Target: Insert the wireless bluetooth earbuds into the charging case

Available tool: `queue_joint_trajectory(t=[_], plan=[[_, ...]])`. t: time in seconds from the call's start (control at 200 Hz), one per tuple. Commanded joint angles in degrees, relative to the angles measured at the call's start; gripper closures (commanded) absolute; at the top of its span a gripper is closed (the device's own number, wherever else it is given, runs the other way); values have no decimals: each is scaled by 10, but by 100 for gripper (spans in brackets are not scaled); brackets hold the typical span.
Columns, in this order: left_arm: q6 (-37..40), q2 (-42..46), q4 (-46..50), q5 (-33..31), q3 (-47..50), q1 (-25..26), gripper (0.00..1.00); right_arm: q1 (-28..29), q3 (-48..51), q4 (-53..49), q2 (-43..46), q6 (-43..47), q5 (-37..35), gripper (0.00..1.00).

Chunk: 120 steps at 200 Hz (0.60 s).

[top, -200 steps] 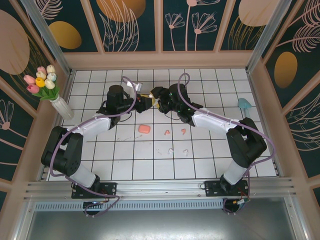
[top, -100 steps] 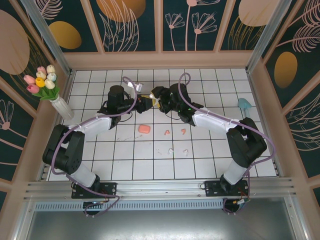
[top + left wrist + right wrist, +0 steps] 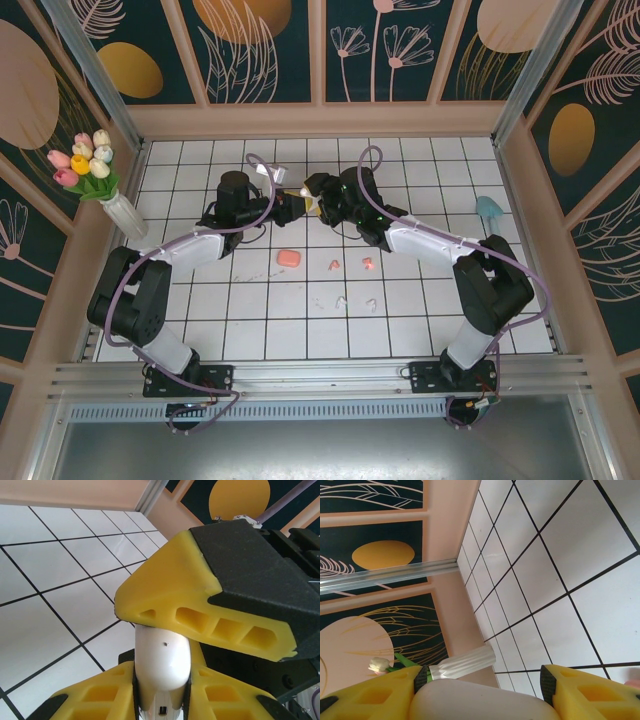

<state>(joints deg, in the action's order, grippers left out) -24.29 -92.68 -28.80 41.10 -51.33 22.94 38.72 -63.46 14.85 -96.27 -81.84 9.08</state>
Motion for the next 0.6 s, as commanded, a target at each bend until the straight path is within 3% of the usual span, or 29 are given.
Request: queue_joint_trajectory(t=[0.0, 0.28, 0.596], plan=[[-13, -6, -17, 42, -11, 18, 72, 0, 7, 51, 12, -9, 14, 54], [-18, -9, -22, 43, -15, 23, 66, -1, 7, 50, 13, -8, 14, 54], [-23, -9, -31, 42, -10, 23, 81, 0, 6, 52, 10, -9, 16, 54]])
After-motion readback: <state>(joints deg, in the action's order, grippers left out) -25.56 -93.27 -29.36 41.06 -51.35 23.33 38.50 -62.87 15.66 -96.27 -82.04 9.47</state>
